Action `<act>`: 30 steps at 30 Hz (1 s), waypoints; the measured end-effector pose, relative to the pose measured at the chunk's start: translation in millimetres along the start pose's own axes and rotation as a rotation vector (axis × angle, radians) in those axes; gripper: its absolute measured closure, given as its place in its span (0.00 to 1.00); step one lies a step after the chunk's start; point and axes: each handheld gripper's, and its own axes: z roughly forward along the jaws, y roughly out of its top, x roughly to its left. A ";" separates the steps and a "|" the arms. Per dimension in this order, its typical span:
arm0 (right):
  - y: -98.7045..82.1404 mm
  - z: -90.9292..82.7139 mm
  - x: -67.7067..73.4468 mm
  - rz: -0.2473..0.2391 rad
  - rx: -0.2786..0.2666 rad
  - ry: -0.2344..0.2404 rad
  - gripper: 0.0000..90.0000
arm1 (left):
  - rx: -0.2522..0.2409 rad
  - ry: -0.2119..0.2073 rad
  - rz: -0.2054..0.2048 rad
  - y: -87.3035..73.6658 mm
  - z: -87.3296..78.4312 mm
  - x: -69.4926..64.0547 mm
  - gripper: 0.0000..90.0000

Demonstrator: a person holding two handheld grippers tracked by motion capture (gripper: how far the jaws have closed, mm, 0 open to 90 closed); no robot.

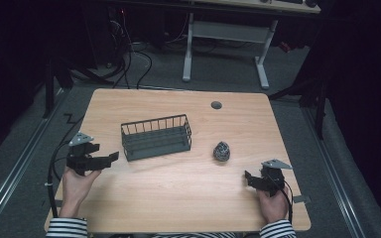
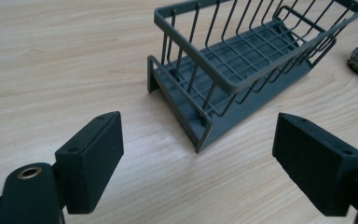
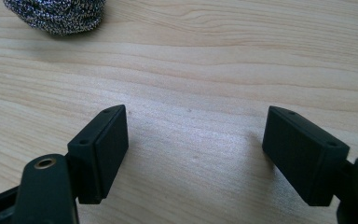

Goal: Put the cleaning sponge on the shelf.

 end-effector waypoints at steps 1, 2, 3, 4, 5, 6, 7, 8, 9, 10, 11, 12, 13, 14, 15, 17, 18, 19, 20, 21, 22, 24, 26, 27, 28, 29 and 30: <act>0.0 0.0 0.0 0.000 0.000 0.000 0.25 | -0.002 -0.002 -0.004 3.1 -0.3 0.7 0.19; 0.0 0.0 0.0 0.000 0.000 0.000 0.25 | -0.003 -0.002 -0.004 6.6 -0.7 1.7 0.19; 0.0 0.0 0.0 0.000 0.000 0.000 0.25 | -0.001 0.000 -0.004 10.4 -0.7 2.1 0.19; 0.0 0.0 -0.1 -0.001 0.000 0.000 0.25 | 0.001 0.005 -0.003 14.2 -0.4 2.5 0.19; 0.0 0.0 0.0 0.001 0.000 0.000 0.25 | 0.006 0.006 -0.001 17.8 0.2 3.0 0.19; 0.0 0.0 0.0 0.000 0.000 0.000 0.25 | 0.011 0.010 0.001 21.3 1.1 3.1 0.19; 0.0 0.0 0.0 0.001 0.000 0.000 0.25 | 0.015 0.010 0.003 24.3 2.0 3.4 0.19; 0.0 0.0 0.0 0.000 0.000 0.000 0.25 | 0.021 0.015 0.005 27.2 3.0 3.1 0.19; 0.0 0.0 0.1 0.001 0.000 0.000 0.25 | 0.021 0.015 0.005 27.2 3.0 3.1 0.19; 0.0 0.0 0.1 0.001 0.000 0.000 0.25 | 0.031 0.017 0.007 32.1 5.9 2.7 0.19; 0.0 0.0 0.0 0.000 0.000 0.000 0.25 | 0.033 0.018 0.010 34.0 7.5 2.5 0.19; 0.0 0.0 0.0 -0.001 0.000 0.000 0.25 | 0.040 0.015 0.009 35.7 9.5 2.3 0.19; 0.0 0.0 0.0 0.000 0.000 0.000 0.25 | 0.040 0.015 0.009 35.7 9.5 2.3 0.19; 0.0 0.0 0.0 0.000 0.000 0.000 0.25 | 0.053 0.021 0.013 38.1 14.3 1.4 0.19; 0.0 0.0 0.0 0.000 0.000 0.000 0.25 | 0.058 0.021 0.013 39.0 16.8 1.0 0.19; 0.0 -0.1 0.1 0.001 0.001 0.001 0.25 | 0.064 0.030 0.015 40.1 22.1 0.4 0.19; 0.0 0.0 0.0 0.000 0.000 0.000 0.25 | 0.070 0.033 0.013 40.4 24.7 0.6 0.19; 0.0 0.0 0.0 0.000 0.000 0.000 0.25 | 0.071 0.036 0.010 40.5 27.4 0.9 0.19; 0.0 0.0 0.0 0.000 0.000 0.000 0.25 | 0.074 0.038 0.008 40.6 29.8 1.4 0.19; 0.0 0.0 0.0 0.000 0.000 0.000 0.25 | 0.079 0.038 0.005 40.6 32.1 2.0 0.19; 0.0 -0.1 0.1 0.001 0.001 0.001 0.25 | 0.082 0.040 0.000 40.5 34.6 2.6 0.19; 0.0 -0.1 0.1 0.001 0.001 0.001 0.25 | 0.091 0.045 -0.003 40.2 38.8 3.8 0.19; 0.0 0.0 0.0 0.000 0.000 0.000 0.25 | 0.094 0.046 -0.008 39.9 41.8 5.0 0.20; 0.0 -0.1 0.2 0.001 0.001 0.000 0.25 | 0.097 0.046 -0.012 40.0 42.8 5.5 0.20; 0.0 -0.1 0.1 0.000 0.000 0.001 0.25 | 0.095 0.046 -0.014 39.9 43.9 5.6 0.21; 0.0 -0.1 0.2 0.001 0.001 0.001 0.25 | 0.093 0.048 -0.014 39.8 45.0 5.5 0.21; 0.0 -0.1 0.2 0.001 0.001 0.001 0.25 | 0.093 0.047 -0.015 39.7 45.8 5.4 0.21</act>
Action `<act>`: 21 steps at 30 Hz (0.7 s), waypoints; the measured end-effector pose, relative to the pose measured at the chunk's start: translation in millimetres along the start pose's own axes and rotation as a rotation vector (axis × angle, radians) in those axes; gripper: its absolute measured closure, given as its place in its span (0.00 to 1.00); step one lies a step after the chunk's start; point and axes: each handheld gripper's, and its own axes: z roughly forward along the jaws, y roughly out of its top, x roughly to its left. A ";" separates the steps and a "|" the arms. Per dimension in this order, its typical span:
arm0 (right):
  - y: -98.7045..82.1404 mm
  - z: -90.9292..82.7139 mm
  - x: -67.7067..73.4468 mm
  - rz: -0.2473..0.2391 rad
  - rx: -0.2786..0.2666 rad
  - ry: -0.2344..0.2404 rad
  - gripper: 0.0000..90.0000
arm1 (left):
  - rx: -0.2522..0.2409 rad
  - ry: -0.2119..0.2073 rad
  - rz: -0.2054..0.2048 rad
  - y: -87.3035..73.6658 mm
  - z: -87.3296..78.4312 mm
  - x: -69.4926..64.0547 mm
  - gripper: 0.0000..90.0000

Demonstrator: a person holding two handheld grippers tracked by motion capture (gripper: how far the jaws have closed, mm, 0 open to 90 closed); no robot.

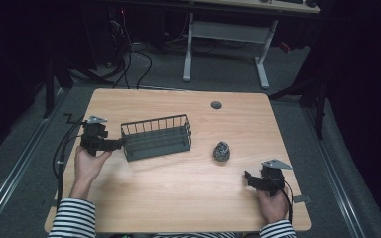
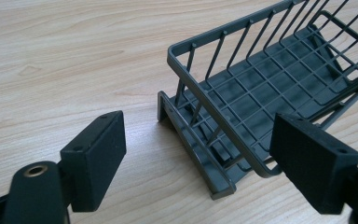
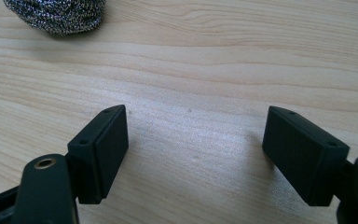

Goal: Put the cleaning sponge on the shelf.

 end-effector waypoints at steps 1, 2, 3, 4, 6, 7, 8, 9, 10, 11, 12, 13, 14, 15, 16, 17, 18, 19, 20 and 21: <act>0.0 0.0 0.0 0.000 0.000 0.000 0.25 | 0.000 -0.003 0.000 0.1 0.7 -0.1 0.22; 0.0 0.0 0.0 0.000 0.000 0.000 0.25 | -0.001 -0.003 -0.001 0.1 1.5 -0.4 0.23; 0.0 0.0 0.0 0.000 0.000 0.000 0.25 | -0.001 -0.003 -0.001 0.1 1.5 -0.4 0.23; 0.0 -0.1 0.1 0.000 0.001 0.000 0.25 | 0.001 -0.006 -0.002 0.3 3.2 -0.3 0.24; 0.0 -0.1 0.1 -0.001 0.002 0.000 0.25 | 0.003 -0.010 -0.007 0.3 5.3 -0.4 0.26; 0.0 -0.1 0.1 0.000 0.002 0.000 0.25 | 0.003 -0.012 -0.005 0.2 6.2 -0.3 0.27; 0.0 -0.1 0.1 -0.001 0.002 0.000 0.25 | 0.004 -0.015 -0.005 0.2 6.8 -0.5 0.28; 0.0 -0.1 0.1 -0.001 0.002 0.000 0.25 | 0.003 -0.018 -0.005 0.1 7.5 -0.7 0.29; 0.0 -0.1 0.1 -0.001 0.002 0.000 0.25 | 0.002 -0.022 -0.002 0.1 7.9 -1.1 0.31; 0.0 -0.1 0.1 -0.001 0.002 0.000 0.25 | 0.001 -0.027 0.000 0.0 8.2 -1.5 0.32; 0.0 -0.1 0.1 -0.001 0.002 0.000 0.25 | 0.000 -0.029 0.001 0.0 8.3 -1.7 0.34; 0.0 -0.1 0.2 -0.001 0.002 0.000 0.25 | -0.001 -0.031 0.003 0.0 8.5 -1.9 0.36; 0.0 -0.1 0.2 -0.001 0.002 0.000 0.25 | -0.001 -0.033 0.004 -0.1 8.8 -2.1 0.37; 0.0 -0.1 0.2 -0.001 0.002 0.000 0.25 | -0.001 -0.035 0.004 -0.1 9.0 -2.3 0.38; 0.0 -0.1 0.2 -0.001 0.002 0.000 0.25 | -0.003 -0.038 0.005 -0.2 9.2 -2.7 0.39; 0.0 -0.1 0.2 -0.001 0.002 0.000 0.25 | -0.003 -0.040 0.006 -0.2 9.4 -3.2 0.40; 0.0 -0.1 0.2 -0.001 0.002 0.000 0.25 | -0.003 -0.042 0.007 -0.3 9.6 -3.7 0.42; 0.0 -0.1 0.2 -0.001 0.002 0.000 0.25 | -0.003 -0.045 0.009 -0.2 9.8 -4.1 0.43; 0.0 -0.1 0.2 -0.001 0.002 0.000 0.25 | -0.002 -0.046 0.011 -0.3 10.1 -4.5 0.44; 0.0 -0.2 0.2 -0.001 0.002 0.001 0.25 | 0.002 -0.050 0.012 -0.3 10.4 -4.8 0.45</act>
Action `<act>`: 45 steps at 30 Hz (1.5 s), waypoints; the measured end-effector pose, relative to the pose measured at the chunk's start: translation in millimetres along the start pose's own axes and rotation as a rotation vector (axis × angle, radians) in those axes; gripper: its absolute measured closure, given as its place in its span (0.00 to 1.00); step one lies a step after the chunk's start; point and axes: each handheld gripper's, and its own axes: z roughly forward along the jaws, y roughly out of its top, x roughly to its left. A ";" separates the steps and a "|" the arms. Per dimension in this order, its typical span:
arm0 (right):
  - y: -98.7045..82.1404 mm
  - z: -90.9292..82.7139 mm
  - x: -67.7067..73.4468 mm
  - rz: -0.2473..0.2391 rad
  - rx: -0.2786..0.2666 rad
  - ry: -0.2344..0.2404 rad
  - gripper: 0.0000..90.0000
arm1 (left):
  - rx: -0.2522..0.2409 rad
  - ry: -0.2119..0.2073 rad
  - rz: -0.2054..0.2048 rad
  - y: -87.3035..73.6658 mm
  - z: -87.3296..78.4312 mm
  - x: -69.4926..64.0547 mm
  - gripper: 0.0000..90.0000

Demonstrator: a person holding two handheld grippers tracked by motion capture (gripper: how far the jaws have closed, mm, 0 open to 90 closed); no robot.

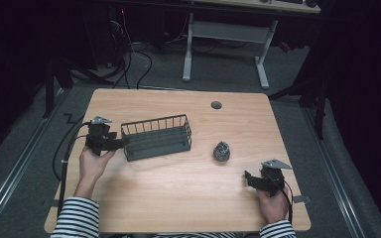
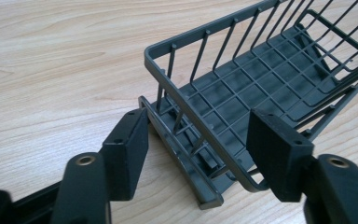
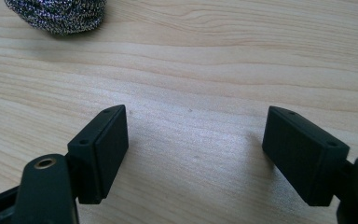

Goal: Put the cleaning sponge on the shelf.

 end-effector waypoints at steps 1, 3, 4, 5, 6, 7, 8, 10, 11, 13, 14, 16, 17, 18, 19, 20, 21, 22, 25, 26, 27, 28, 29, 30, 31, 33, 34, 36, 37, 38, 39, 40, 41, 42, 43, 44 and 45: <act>0.0 0.0 0.0 0.000 0.000 0.000 0.25 | 0.000 0.000 0.002 -0.2 0.6 -0.5 0.46; 0.0 0.0 0.0 0.000 0.000 0.000 0.25 | 0.006 -0.002 0.004 -0.4 1.7 -1.2 0.48; 0.0 0.0 0.0 0.000 0.000 0.000 0.25 | 0.006 -0.002 0.004 -0.4 1.7 -1.2 0.49; 0.0 0.0 0.0 0.000 0.000 0.000 0.25 | 0.007 -0.005 0.004 -0.8 3.1 -2.1 0.50; 0.0 0.0 0.1 0.000 0.000 0.000 0.25 | 0.011 -0.007 0.007 -1.0 3.6 -2.5 0.50; 0.0 0.0 0.0 -0.001 0.000 0.000 0.25 | 0.012 -0.010 0.008 -1.3 4.0 -3.0 0.51; 0.0 0.0 0.1 0.000 0.000 0.000 0.25 | 0.011 -0.010 0.009 -1.7 4.5 -3.6 0.52; 0.0 0.0 0.1 0.000 0.000 0.000 0.25 | 0.011 -0.015 0.011 -2.2 4.9 -4.7 0.53; 0.0 0.0 0.1 0.000 0.000 0.000 0.25 | 0.013 -0.018 0.013 -2.4 5.1 -5.1 0.54; 0.0 0.0 0.1 -0.001 0.000 0.001 0.25 | 0.012 -0.024 0.016 -3.1 5.2 -6.3 0.56; 0.0 0.0 0.1 -0.001 0.000 0.000 0.25 | 0.012 -0.027 0.017 -3.5 5.2 -7.0 0.57; 0.0 0.0 0.1 -0.001 0.000 0.000 0.25 | 0.012 -0.032 0.021 -4.5 5.5 -8.5 0.58; 0.0 0.0 0.1 -0.001 0.000 0.001 0.25 | 0.015 -0.032 0.023 -4.9 5.6 -9.2 0.58; 0.0 0.0 0.1 0.000 0.000 0.001 0.25 | 0.015 -0.032 0.024 -5.4 5.9 -9.8 0.59; 0.0 0.0 0.1 -0.001 0.000 0.001 0.25 | 0.017 -0.032 0.027 -6.0 6.2 -10.3 0.59; 0.0 0.0 0.1 -0.001 0.000 0.000 0.25 | 0.019 -0.033 0.028 -6.6 6.5 -10.9 0.59; 0.0 0.0 0.1 0.000 0.000 0.001 0.25 | 0.020 -0.033 0.028 -7.3 6.9 -11.6 0.59; 0.0 0.0 0.0 -0.001 0.000 0.001 0.25 | 0.024 -0.033 0.033 -7.9 7.3 -12.4 0.59; 0.0 0.0 0.1 -0.001 0.000 0.000 0.25 | 0.029 -0.035 0.043 -8.4 8.1 -16.5 0.60; 0.0 0.0 0.1 -0.001 0.000 0.000 0.25 | 0.032 -0.040 0.045 -8.6 8.4 -17.9 0.60; 0.0 0.0 0.1 0.000 0.000 0.000 0.25 | 0.033 -0.038 0.049 -8.9 8.7 -19.6 0.59; -0.1 0.0 0.1 -0.001 0.000 0.000 0.25 | 0.035 -0.037 0.052 -9.1 8.9 -21.1 0.59; 0.0 0.0 0.0 -0.002 0.000 0.001 0.25 | 0.036 -0.037 0.054 -9.5 9.2 -22.7 0.59; -0.1 0.0 0.1 -0.001 0.000 0.001 0.25 | 0.037 -0.040 0.058 -9.8 9.4 -24.2 0.59; 0.0 0.0 0.0 -0.002 0.000 0.001 0.25 | 0.039 -0.041 0.062 -10.0 9.7 -25.9 0.59; 0.0 0.0 0.1 -0.001 0.000 0.001 0.25 | 0.040 -0.044 0.067 -10.4 10.0 -29.2 0.59; 0.0 0.0 0.0 -0.002 0.000 0.001 0.25 | 0.040 -0.046 0.071 -10.6 10.2 -30.8 0.59; 0.0 0.0 0.0 -0.002 0.000 0.001 0.25 | 0.039 -0.053 0.075 -11.2 10.6 -33.9 0.59; 0.0 0.0 0.0 -0.002 0.000 0.001 0.25 | 0.041 -0.055 0.079 -11.2 10.7 -35.1 0.59; 0.0 0.0 0.0 -0.002 0.000 0.001 0.25 | 0.039 -0.056 0.081 -11.5 10.9 -36.8 0.59; 0.0 0.0 0.0 -0.002 0.000 0.001 0.25 | 0.040 -0.057 0.085 -11.8 11.0 -38.2 0.59; -0.1 0.0 0.0 -0.002 0.000 0.001 0.25 | 0.042 -0.061 0.088 -11.9 10.9 -39.5 0.58; -0.1 0.0 0.0 -0.003 0.000 0.001 0.25 | 0.041 -0.062 0.088 -12.2 11.1 -41.0 0.58; -0.1 0.0 0.1 -0.003 0.000 0.001 0.25 | 0.041 -0.062 0.088 -12.2 11.1 -41.0 0.59; -0.1 -0.1 0.1 -0.003 0.000 0.002 0.25 | 0.045 -0.067 0.096 -12.5 11.1 -43.6 0.59; -0.1 -0.1 0.1 -0.003 0.000 0.002 0.25 | 0.043 -0.067 0.095 -12.8 11.3 -45.1 0.58; -0.1 -0.1 0.2 -0.003 0.000 0.003 0.25 | 0.040 -0.069 0.094 -13.3 11.5 -46.4 0.59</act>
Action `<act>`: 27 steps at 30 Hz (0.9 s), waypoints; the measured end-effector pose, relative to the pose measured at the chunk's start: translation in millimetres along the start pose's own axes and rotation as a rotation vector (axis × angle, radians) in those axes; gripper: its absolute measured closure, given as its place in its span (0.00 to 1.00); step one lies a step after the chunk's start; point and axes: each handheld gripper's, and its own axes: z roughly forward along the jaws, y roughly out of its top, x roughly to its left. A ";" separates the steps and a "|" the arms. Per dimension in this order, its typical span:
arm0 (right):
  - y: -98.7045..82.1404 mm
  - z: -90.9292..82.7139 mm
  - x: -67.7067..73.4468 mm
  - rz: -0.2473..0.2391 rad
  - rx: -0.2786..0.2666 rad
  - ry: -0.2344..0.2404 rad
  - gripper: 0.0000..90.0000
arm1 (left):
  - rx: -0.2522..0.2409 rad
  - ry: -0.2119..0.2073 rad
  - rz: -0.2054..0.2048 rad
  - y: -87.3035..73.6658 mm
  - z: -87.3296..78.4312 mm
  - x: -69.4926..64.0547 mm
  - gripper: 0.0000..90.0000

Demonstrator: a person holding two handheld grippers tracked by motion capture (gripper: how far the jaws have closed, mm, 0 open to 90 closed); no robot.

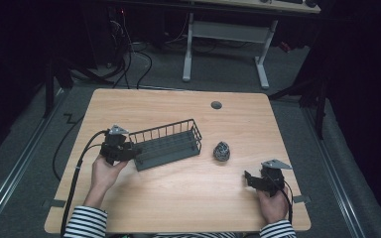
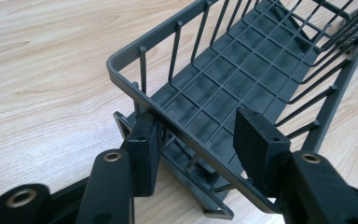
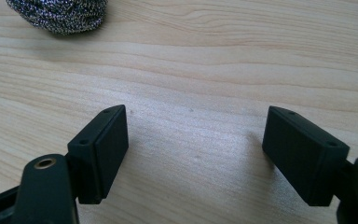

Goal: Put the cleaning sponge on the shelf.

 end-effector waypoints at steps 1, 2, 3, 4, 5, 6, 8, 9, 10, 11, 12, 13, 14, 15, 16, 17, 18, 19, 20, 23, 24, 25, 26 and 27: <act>0.0 0.0 0.1 0.000 0.000 0.000 0.25 | -0.002 -0.003 0.002 -0.7 -0.2 -1.2 0.59; 0.0 0.0 0.1 0.000 0.000 0.000 0.25 | -0.004 -0.005 0.000 -1.3 -0.2 -2.0 0.58; 0.0 0.0 0.1 -0.001 0.000 0.000 0.25 | -0.004 -0.005 0.000 -1.3 -0.2 -2.0 0.58; 0.0 0.0 0.1 -0.001 0.000 0.000 0.25 | -0.012 -0.008 0.000 -2.9 -0.5 -4.2 0.58; -0.1 -0.1 0.2 -0.001 0.000 0.001 0.25 | -0.013 -0.010 -0.001 -3.5 -0.7 -5.1 0.58; -0.1 -0.1 0.2 -0.001 0.000 0.001 0.25 | -0.009 -0.011 0.004 -3.6 -1.1 -6.2 0.59; -0.1 -0.1 0.2 -0.001 0.000 0.001 0.25 | -0.004 -0.011 0.010 -3.9 -1.4 -9.2 0.58; -0.1 -0.1 0.2 -0.001 0.001 0.001 0.25 | -0.005 -0.013 0.008 -4.2 -1.2 -10.7 0.58; -0.1 -0.1 0.2 0.000 0.000 0.001 0.25 | -0.005 -0.015 0.011 -4.5 -1.2 -11.9 0.58; -0.1 -0.1 0.2 -0.001 0.000 0.001 0.25 | -0.006 -0.017 0.010 -4.9 -1.2 -13.1 0.58; -0.1 -0.1 0.3 0.000 0.000 0.001 0.25 | -0.008 -0.019 0.010 -5.4 -1.3 -14.1 0.58; -0.1 -0.1 0.3 0.000 0.000 0.001 0.25 | -0.008 -0.020 0.014 -5.9 -1.6 -14.8 0.58; -0.1 -0.1 0.3 0.000 0.000 0.001 0.25 | -0.010 -0.019 0.014 -6.4 -1.7 -15.6 0.58; -0.1 -0.1 0.3 0.000 0.000 0.001 0.25 | -0.013 -0.019 0.015 -6.8 -2.0 -16.3 0.59; -0.1 -0.1 0.4 0.000 0.000 0.001 0.25 | -0.015 -0.019 0.015 -7.3 -2.1 -17.0 0.58; -0.1 -0.1 0.4 0.000 0.000 0.001 0.25 | -0.016 -0.019 0.014 -7.6 -2.2 -17.3 0.58; -0.1 -0.1 0.4 0.000 0.000 0.001 0.25 | -0.017 -0.015 0.013 -7.7 -2.3 -17.2 0.58; -0.1 -0.1 0.3 0.000 0.000 0.001 0.25 | -0.020 -0.014 0.011 -7.7 -2.4 -16.9 0.56; -0.1 -0.1 0.4 0.000 0.000 0.001 0.25 | -0.021 -0.016 0.009 -7.5 -2.7 -16.6 0.52; 0.0 -0.2 0.4 0.000 0.002 0.001 0.25 | -0.039 0.001 0.000 -6.0 -6.1 -16.2 0.41; -0.1 -0.1 0.4 0.000 0.000 0.001 0.25 | -0.044 0.004 -0.002 -5.5 -7.7 -16.1 0.32; -0.1 -0.1 0.3 0.000 0.000 0.001 0.25 | -0.053 -0.001 -0.004 -5.0 -10.3 -15.8 0.30; -0.1 -0.1 0.3 0.000 0.000 0.001 0.25 | -0.062 0.000 -0.003 -4.4 -12.7 -15.8 0.29; -0.1 -0.1 0.3 0.000 0.000 0.001 0.25 | -0.072 0.005 -0.005 -4.0 -15.1 -16.1 0.28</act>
